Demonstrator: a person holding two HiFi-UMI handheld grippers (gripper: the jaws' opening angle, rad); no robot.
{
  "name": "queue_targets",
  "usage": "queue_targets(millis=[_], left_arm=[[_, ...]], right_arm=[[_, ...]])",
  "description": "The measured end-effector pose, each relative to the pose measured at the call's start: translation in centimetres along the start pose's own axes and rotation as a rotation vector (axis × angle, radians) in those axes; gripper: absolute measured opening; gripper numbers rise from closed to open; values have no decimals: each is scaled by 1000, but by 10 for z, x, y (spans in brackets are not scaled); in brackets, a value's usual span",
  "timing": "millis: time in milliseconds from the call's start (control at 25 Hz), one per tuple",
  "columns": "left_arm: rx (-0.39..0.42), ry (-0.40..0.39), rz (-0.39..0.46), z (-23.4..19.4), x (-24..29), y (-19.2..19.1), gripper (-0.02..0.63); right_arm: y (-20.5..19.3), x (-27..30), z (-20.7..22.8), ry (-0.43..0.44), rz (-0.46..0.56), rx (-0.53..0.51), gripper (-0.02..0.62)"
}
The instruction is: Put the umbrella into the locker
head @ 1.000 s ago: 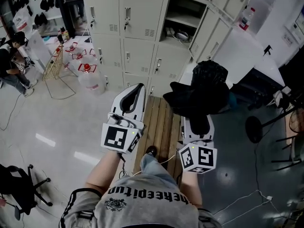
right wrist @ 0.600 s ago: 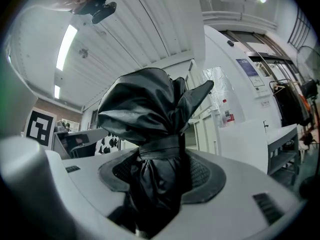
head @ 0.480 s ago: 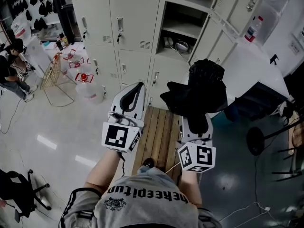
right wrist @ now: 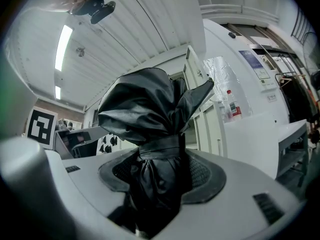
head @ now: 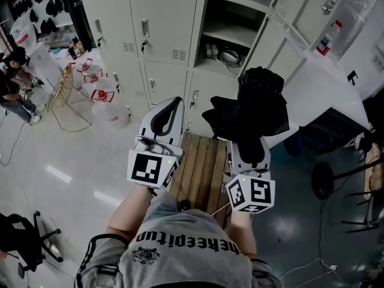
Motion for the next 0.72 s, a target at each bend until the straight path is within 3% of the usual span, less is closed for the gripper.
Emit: queue_targets(millis=[720], left_arm=[[-8,-1,-40,-24,68,-29,3]], right_arm=[[-23,65,18,31,-45,3,249]])
Point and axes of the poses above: the fingertips, and each gripper's own axes: x forward along the fingers, z to its right, y out of its top, the point moved 2 cm from there along -x, backward along the fingers, and after that the axes turned 13 degrees about -x, right-handed, at the moved point
